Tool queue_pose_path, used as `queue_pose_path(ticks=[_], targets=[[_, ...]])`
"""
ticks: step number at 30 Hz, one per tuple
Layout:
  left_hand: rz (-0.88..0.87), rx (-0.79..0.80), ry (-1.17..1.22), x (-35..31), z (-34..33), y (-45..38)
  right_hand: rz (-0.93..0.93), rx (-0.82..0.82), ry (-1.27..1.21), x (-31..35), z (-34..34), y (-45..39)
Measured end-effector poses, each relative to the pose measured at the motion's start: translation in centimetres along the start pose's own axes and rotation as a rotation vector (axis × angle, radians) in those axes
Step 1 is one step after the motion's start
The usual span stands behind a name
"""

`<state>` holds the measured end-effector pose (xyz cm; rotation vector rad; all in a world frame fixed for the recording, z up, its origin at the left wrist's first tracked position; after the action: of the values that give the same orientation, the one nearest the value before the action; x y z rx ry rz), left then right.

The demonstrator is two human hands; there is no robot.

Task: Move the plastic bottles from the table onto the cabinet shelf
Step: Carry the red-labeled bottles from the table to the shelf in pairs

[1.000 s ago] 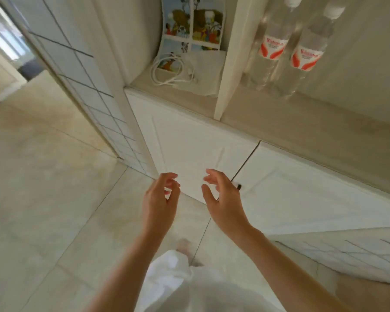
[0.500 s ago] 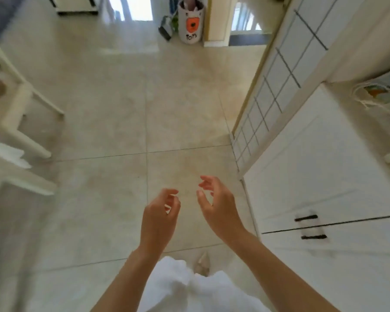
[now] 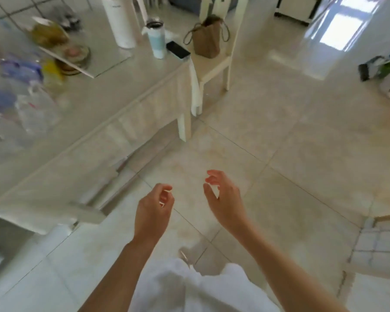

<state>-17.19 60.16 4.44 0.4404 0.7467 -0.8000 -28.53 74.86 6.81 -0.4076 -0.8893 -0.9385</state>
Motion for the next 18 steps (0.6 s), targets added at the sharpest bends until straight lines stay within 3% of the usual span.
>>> queue_pose_path(ticks=[10, 18], targets=[[0.340, -0.302, 0.123, 11.4, 11.9, -4.7, 0.176, 0.385, 0.063, 9.7, -15.3, -9.1], [0.486, -0.376, 0.160, 16.4, 17.0, -12.3, 0.274, 0.554, 0.117, 15.1, -23.6, -18.7]])
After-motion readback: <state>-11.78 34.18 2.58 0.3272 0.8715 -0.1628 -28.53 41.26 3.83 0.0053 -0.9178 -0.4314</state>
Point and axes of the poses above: each hand's wrist, its own y-axis away from the middle knuckle, its own z-axis out of the back of the hand, x = y × z, the point moved 3 cm from there along -y, towards the middle knuckle, and after that the axes turned 4 degrees about x, right-handed, at the moved point
